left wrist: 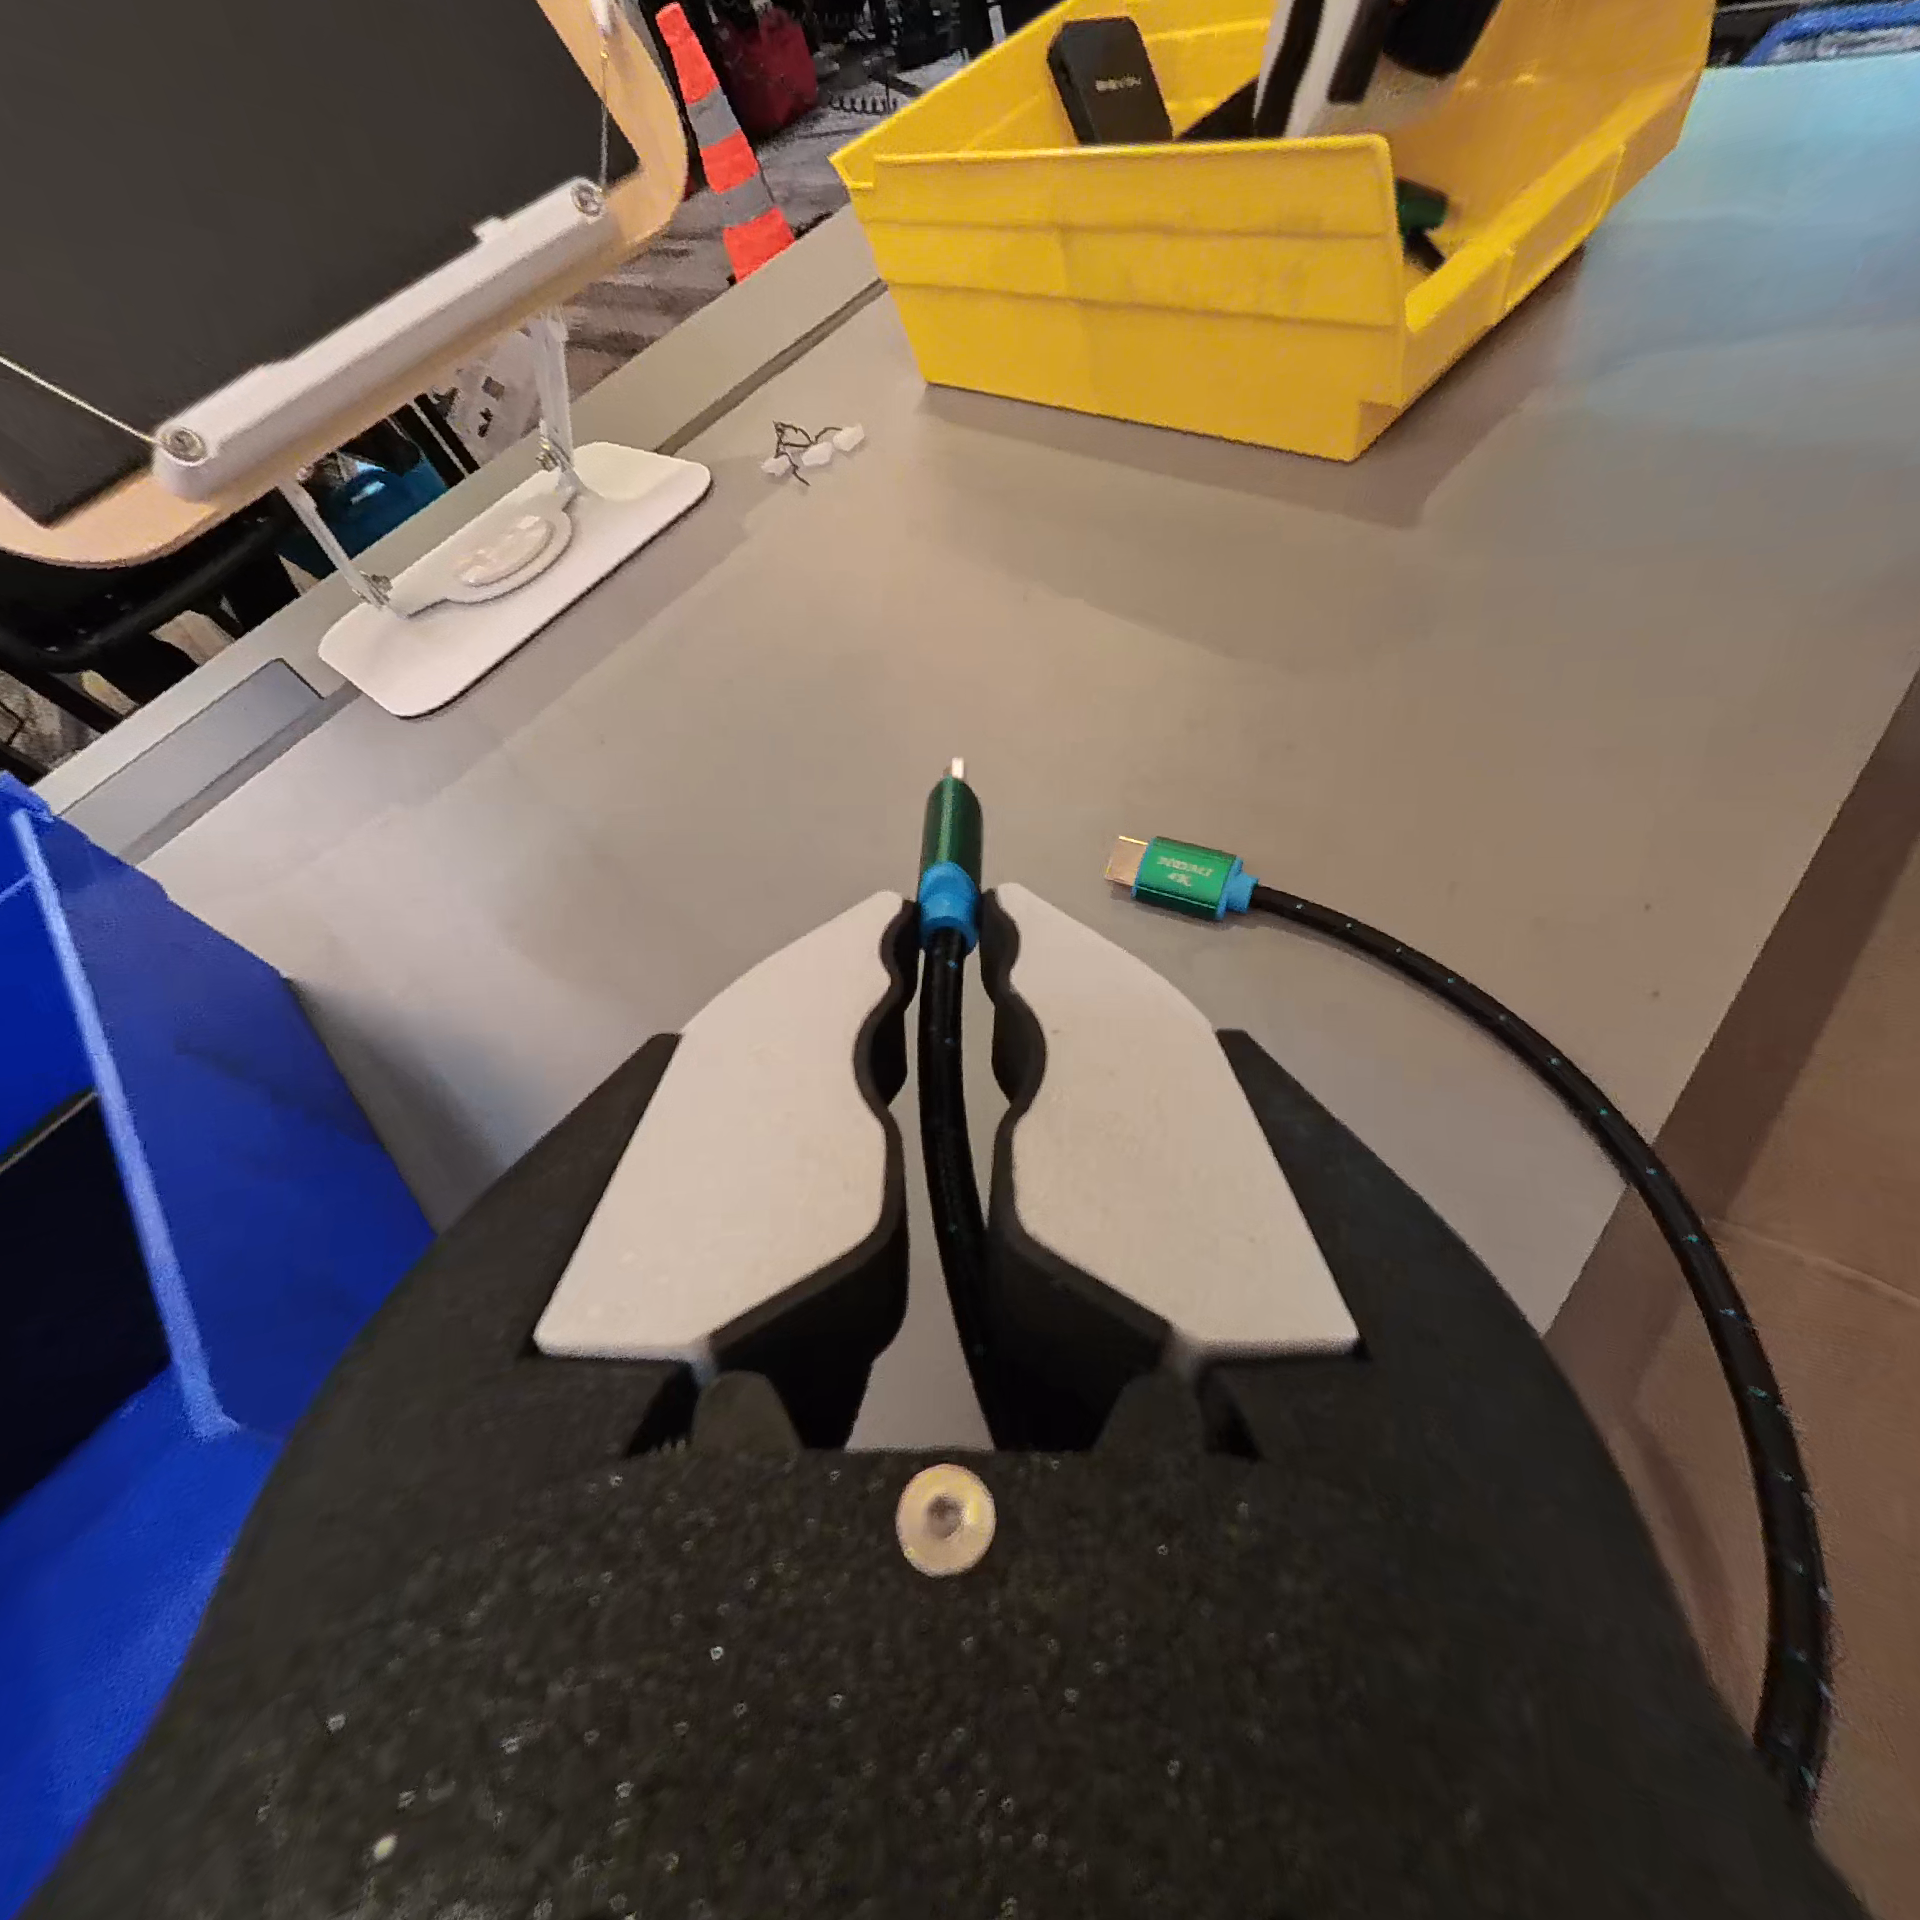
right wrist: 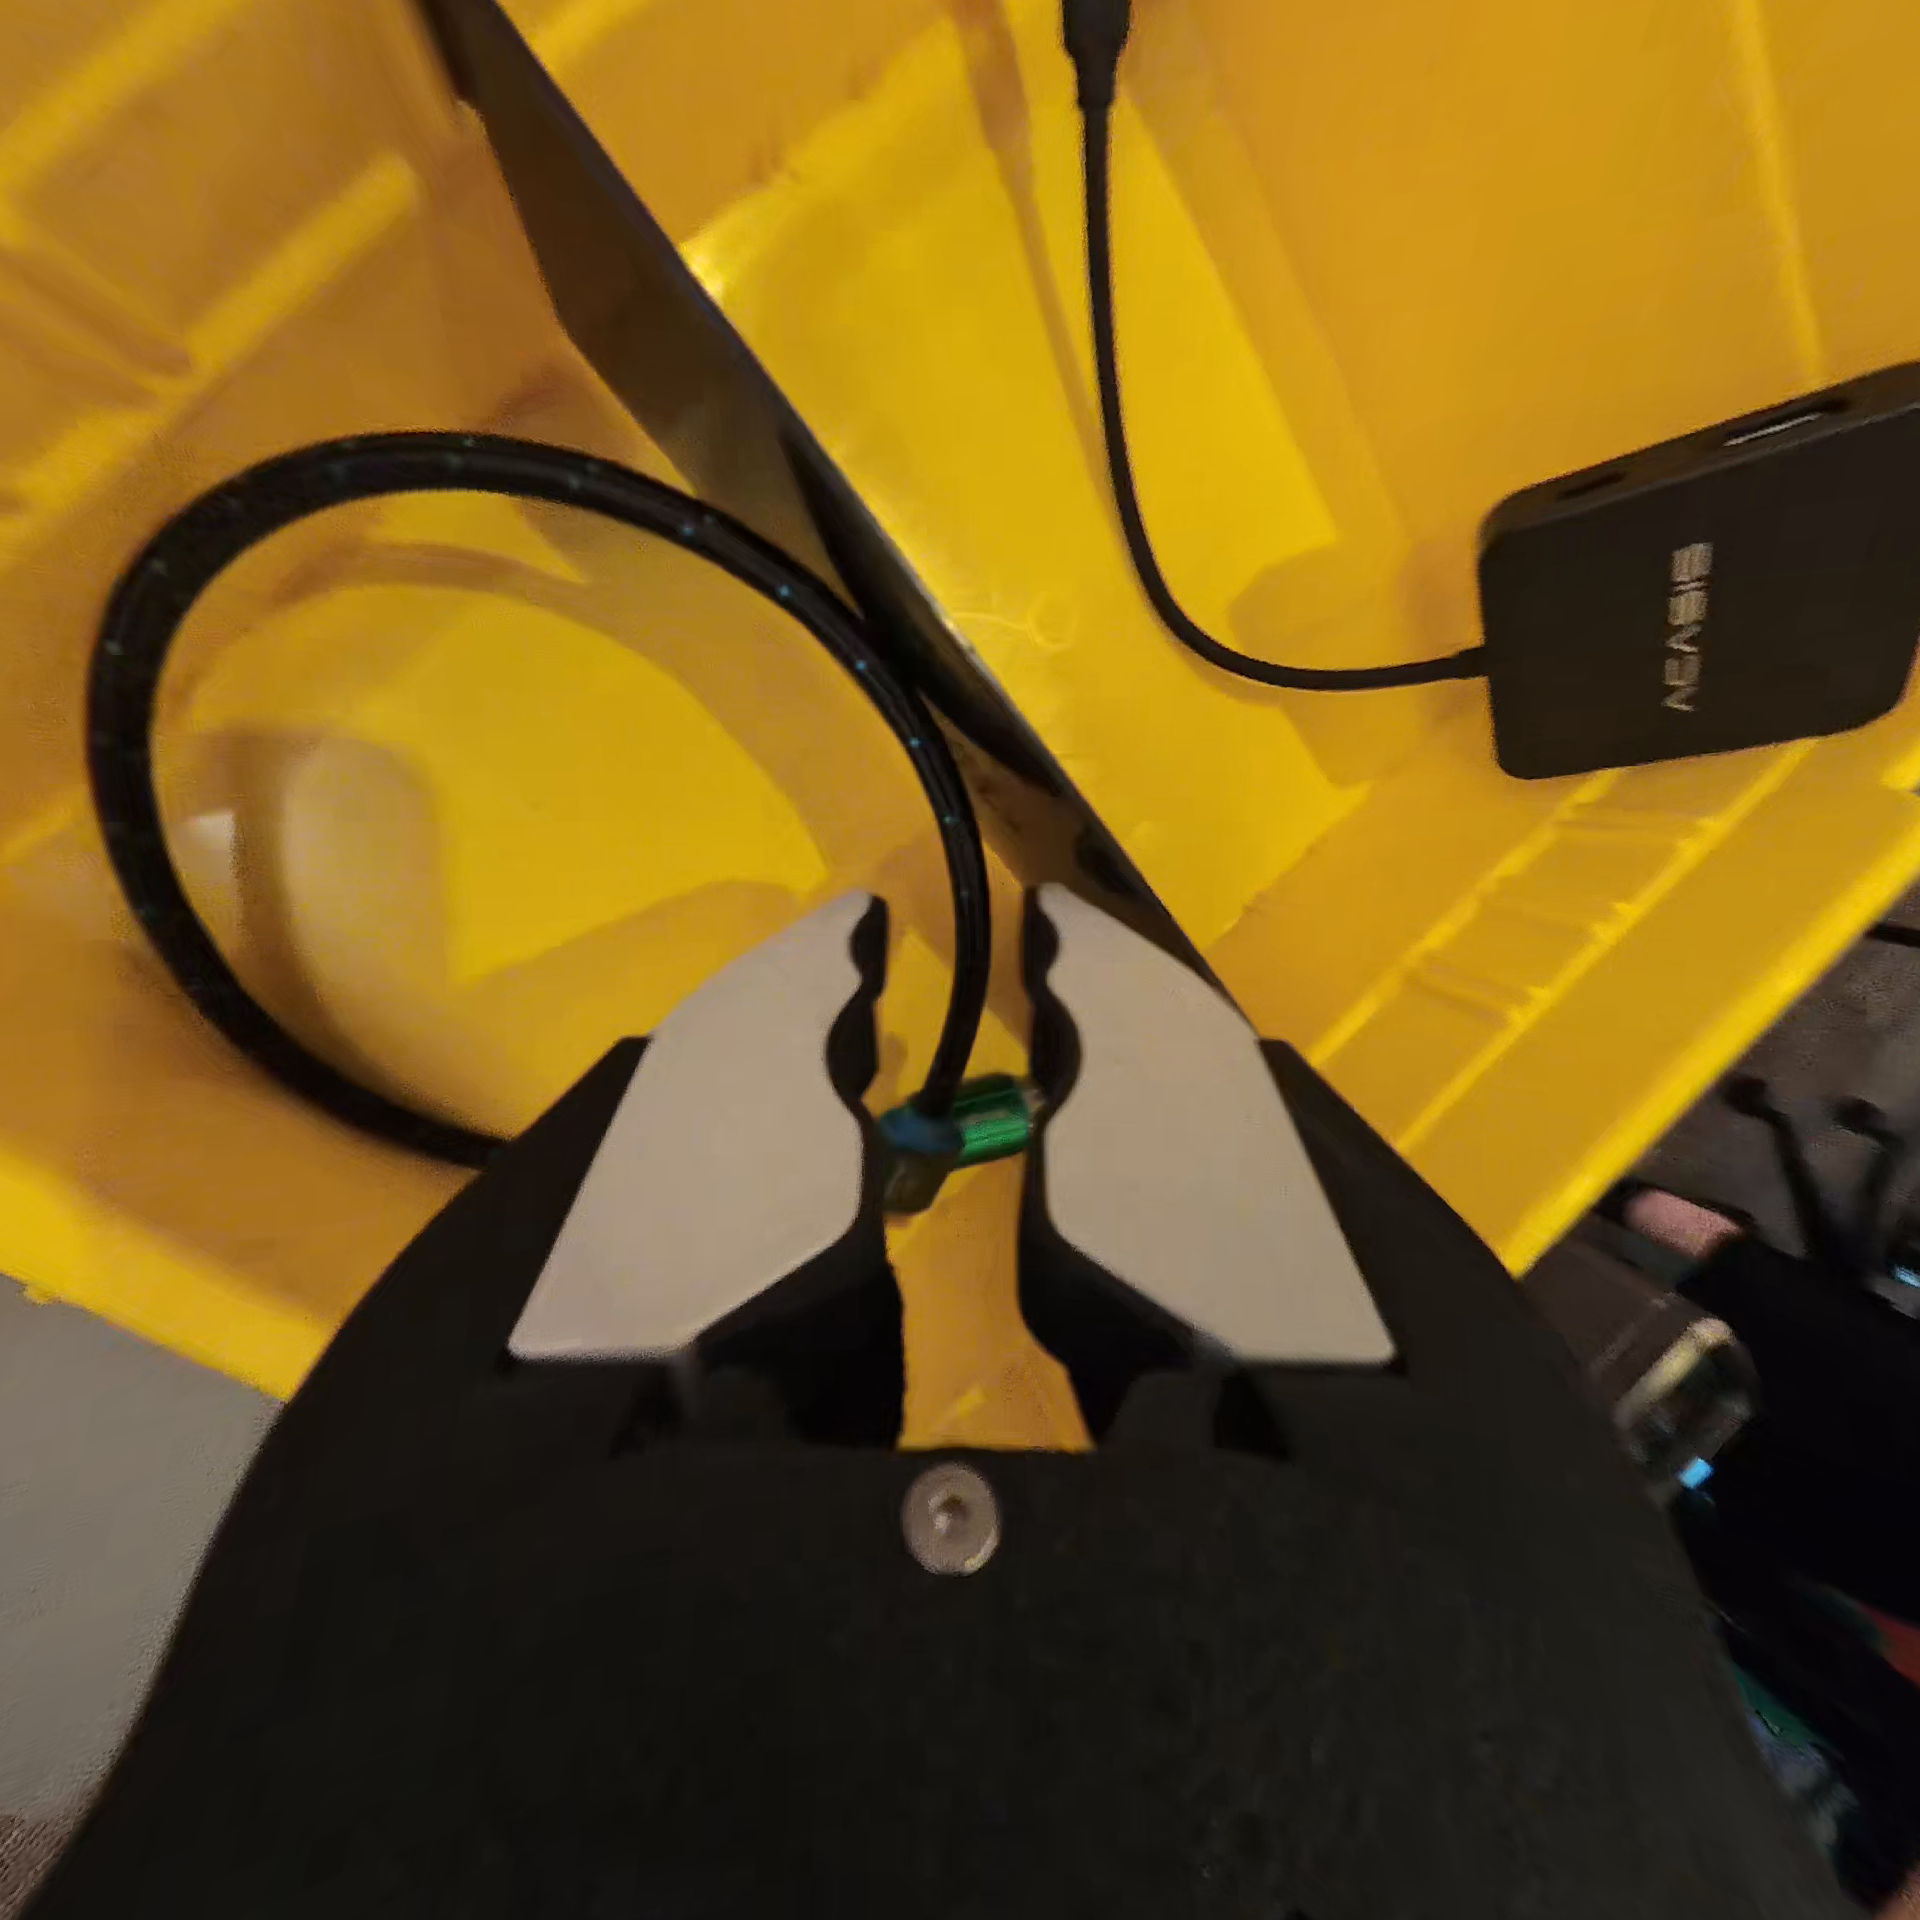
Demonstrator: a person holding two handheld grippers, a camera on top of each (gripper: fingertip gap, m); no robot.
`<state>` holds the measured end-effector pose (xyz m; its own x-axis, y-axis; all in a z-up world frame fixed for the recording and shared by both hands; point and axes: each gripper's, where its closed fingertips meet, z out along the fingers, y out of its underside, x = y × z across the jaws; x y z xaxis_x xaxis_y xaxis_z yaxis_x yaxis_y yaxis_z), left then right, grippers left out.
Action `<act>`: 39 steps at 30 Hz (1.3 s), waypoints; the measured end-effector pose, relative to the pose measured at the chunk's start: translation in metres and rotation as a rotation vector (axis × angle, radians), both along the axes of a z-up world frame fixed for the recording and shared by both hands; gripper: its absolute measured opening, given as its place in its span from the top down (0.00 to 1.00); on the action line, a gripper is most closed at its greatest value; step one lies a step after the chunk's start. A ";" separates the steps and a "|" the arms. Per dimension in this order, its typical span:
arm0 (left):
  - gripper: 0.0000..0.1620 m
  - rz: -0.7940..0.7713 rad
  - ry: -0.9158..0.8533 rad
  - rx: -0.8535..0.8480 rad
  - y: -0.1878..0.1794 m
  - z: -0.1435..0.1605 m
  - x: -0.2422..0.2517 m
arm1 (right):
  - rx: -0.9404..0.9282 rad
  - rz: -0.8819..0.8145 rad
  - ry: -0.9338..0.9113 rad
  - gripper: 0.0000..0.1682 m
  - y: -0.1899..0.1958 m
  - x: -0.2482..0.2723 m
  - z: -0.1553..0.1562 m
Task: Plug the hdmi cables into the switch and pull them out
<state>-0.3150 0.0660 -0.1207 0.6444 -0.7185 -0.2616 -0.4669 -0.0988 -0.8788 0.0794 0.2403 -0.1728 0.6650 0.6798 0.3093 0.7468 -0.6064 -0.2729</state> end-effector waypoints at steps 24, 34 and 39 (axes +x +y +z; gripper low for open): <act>0.82 0.114 -0.108 -0.019 0.005 0.010 -0.022 | 0.336 0.901 0.321 0.97 -0.310 -0.405 -0.027; 0.60 0.217 -0.568 -0.128 -0.003 0.041 -0.074 | 0.243 0.694 0.506 0.97 -0.278 -0.256 0.123; 0.62 0.218 -0.542 -0.238 0.000 0.018 -0.068 | 0.325 0.502 0.370 0.97 -0.245 -0.152 0.223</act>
